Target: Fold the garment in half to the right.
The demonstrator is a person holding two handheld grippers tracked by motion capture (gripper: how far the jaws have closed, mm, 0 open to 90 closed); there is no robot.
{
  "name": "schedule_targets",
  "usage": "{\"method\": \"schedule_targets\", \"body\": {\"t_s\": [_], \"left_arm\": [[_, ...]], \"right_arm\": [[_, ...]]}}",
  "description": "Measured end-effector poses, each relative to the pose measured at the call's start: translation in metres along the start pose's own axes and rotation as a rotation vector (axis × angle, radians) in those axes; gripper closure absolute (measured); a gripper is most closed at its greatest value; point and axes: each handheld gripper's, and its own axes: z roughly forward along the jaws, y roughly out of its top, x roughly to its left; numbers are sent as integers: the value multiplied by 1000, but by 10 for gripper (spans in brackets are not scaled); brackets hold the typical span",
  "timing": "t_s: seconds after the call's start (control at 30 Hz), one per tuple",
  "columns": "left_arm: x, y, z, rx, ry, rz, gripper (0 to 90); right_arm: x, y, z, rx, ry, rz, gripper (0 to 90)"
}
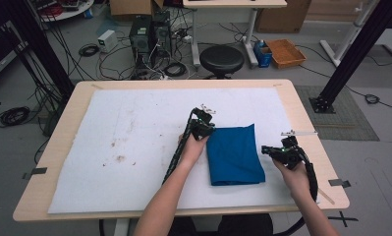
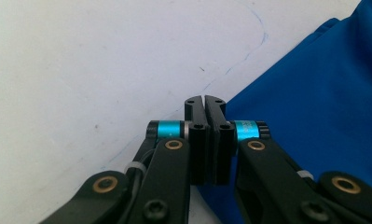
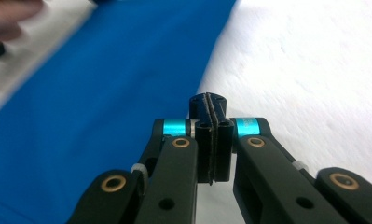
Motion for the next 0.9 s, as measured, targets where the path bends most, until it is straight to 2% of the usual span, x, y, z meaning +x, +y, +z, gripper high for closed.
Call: {"method": "schedule_targets", "body": {"t_s": [0.03,0.1,0.13,0.23,0.3,0.33,0.37,0.6,0.8,0.83,0.9], "left_arm": [[0,0,1,0,1,0,878],[-1,0,1,4,4,4,877],[-1,0,0,6,4,10,877],[-1,0,1,5,2,6,877],[-1,0,1,2,1,1,877],[0,0,1,2,1,0,877],[0,0,1,2,2,1,877],[0,-1,-1,0,8,-1,877],[2,-2,-4,-8,13,-8,876],[2,-2,-5,-14,19,-9,858],[4,-1,-10,-38,21,-21,736]], "right_arm": [[-1,3,2,-21,-7,40,678],[-2,8,7,-20,17,74,672],[-2,10,10,-16,8,76,641],[-1,12,23,9,25,95,669],[1,12,29,26,37,88,848],[2,12,30,31,28,68,900],[3,11,30,35,16,55,900],[-3,9,19,36,-24,55,900],[-2,7,20,42,-32,39,881],[-1,8,20,37,-41,33,834],[0,9,17,14,-44,26,766]]}}
